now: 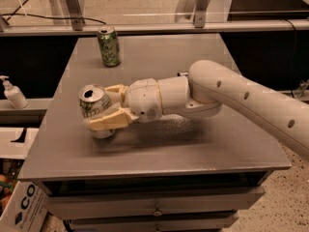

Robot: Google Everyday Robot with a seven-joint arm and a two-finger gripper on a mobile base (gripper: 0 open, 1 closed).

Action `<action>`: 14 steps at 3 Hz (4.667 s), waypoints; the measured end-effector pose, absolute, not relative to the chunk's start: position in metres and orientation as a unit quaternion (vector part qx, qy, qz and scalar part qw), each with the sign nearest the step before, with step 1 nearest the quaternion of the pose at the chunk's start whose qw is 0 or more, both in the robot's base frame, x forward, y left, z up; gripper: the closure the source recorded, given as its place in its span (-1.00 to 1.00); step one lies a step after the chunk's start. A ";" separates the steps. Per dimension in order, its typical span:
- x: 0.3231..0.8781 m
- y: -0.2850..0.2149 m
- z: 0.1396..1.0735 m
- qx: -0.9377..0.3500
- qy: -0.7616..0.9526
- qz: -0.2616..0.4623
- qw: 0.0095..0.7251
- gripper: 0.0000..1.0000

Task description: Knock 7up can over

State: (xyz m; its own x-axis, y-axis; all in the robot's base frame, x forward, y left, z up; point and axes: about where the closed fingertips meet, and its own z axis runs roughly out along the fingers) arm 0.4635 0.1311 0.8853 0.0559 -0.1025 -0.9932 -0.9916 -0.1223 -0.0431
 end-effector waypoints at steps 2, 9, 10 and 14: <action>0.487 0.064 0.933 -0.590 0.530 0.407 0.453 1.00; 0.509 -0.018 0.862 -0.711 0.664 0.199 0.115 0.63; 0.513 -0.016 0.856 -0.707 0.670 0.198 0.110 0.16; 0.504 -0.016 0.839 -0.687 0.684 0.215 0.118 -1.00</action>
Offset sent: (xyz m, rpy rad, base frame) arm 0.0457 -0.1262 0.0652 -0.3206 -0.1018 -0.1851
